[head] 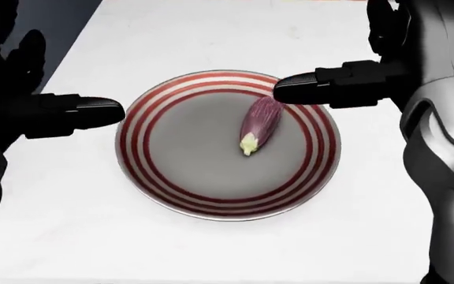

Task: Place the eggplant on the rack of the oven.

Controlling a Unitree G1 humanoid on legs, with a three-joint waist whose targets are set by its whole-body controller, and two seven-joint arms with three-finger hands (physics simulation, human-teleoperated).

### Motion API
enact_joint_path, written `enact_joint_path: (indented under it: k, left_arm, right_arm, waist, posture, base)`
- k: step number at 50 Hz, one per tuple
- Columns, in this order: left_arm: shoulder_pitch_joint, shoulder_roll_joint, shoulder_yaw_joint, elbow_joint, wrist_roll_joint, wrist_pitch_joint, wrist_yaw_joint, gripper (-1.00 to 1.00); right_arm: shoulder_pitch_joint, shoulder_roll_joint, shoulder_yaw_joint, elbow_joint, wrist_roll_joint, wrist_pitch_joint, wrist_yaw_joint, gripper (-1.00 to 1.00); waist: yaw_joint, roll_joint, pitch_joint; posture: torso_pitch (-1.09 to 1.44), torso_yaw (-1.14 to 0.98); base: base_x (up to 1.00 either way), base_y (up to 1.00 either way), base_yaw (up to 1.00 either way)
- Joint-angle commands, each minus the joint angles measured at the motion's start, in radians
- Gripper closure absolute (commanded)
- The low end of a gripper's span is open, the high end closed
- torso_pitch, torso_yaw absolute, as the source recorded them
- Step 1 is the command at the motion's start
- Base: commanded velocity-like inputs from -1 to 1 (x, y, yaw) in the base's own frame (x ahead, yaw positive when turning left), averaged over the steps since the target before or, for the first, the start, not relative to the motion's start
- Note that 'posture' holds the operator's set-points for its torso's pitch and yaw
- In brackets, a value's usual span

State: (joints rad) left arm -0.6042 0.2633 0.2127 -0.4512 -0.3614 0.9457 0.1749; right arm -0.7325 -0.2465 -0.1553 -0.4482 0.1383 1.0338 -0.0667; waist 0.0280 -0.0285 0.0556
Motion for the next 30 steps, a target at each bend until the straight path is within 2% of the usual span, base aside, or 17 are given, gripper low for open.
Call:
enact_joint_path:
  k: [1, 2, 3, 4, 8, 17, 20, 24, 26, 30]
  left_arm:
    - [-0.025, 0.004, 0.004, -0.019, -0.002, -0.021, -0.003, -1.0]
    - [-0.026, 0.005, 0.004, -0.017, -0.002, -0.022, -0.004, -1.0]
    - [-0.027, 0.005, 0.005, -0.02, -0.003, -0.018, -0.002, -1.0]
    - [-0.028, 0.005, 0.005, -0.018, -0.004, -0.02, -0.003, -1.0]
    - [-0.026, 0.004, 0.002, -0.019, -0.003, -0.021, -0.004, -1.0]
    - [-0.024, 0.006, 0.005, -0.011, -0.001, -0.03, -0.008, -1.0]
    - [-0.023, 0.006, 0.005, -0.005, -0.001, -0.036, -0.009, -1.0]
    - [-0.024, 0.006, 0.005, -0.011, -0.003, -0.03, -0.008, -1.0]
    - [-0.026, 0.008, 0.009, -0.014, -0.006, -0.027, -0.007, -1.0]
    - [-0.026, 0.01, 0.014, -0.018, -0.013, -0.024, -0.003, -1.0]
  right_arm:
    - [-0.022, -0.008, -0.004, -0.015, -0.008, -0.015, -0.004, -1.0]
    - [-0.021, -0.008, -0.002, -0.013, -0.01, -0.017, -0.002, -1.0]
    - [-0.022, -0.008, 0.002, -0.013, -0.013, -0.012, 0.0, -1.0]
    - [-0.023, -0.007, 0.004, -0.012, -0.016, -0.011, 0.003, -1.0]
    - [-0.03, -0.008, 0.015, -0.03, -0.033, 0.01, 0.016, -1.0]
    - [-0.068, -0.005, 0.027, 0.017, -0.07, -0.002, 0.041, -1.0]
    - [-0.11, -0.015, 0.053, 0.059, -0.098, 0.003, 0.068, -1.0]
    - [-0.176, -0.017, 0.046, 0.118, -0.113, 0.015, 0.11, -1.0]
    - [-0.208, -0.042, 0.061, 0.158, -0.132, 0.013, 0.149, -1.0]
    - [-0.278, -0.103, 0.136, 0.246, -0.255, -0.013, 0.284, -1.0]
  waist:
    - [0.0, -0.014, -0.024]
    - [0.006, -0.024, -0.027]
    - [-0.006, 0.01, -0.018]
    - [-0.009, 0.009, -0.023]
    - [-0.022, 0.04, -0.035]
    - [-0.027, 0.038, -0.041]
    - [-0.027, 0.035, -0.045]
    - [-0.029, 0.036, -0.047]
    - [-0.028, 0.035, -0.046]
    - [-0.029, 0.035, -0.044]
  posture:
    - [0.0, 0.0]
    - [0.0, 0.0]
    - [0.0, 0.0]
    - [0.0, 0.0]
    - [0.0, 0.0]
    - [0.0, 0.0]
    - [0.0, 0.0]
    - [0.0, 0.0]
    - [0.0, 0.0]
    - [0.0, 0.0]
  base:
    - [0.0, 0.0, 0.0]
    - [0.0, 0.0, 0.0]
    - [0.0, 0.0, 0.0]
    - [0.0, 0.0, 0.0]
    - [0.0, 0.0, 0.0]
    - [0.0, 0.0, 0.0]
    - [0.0, 0.0, 0.0]
    - [0.0, 0.0, 0.0]
    - [0.0, 0.0, 0.0]
    - [0.0, 0.0, 0.0]
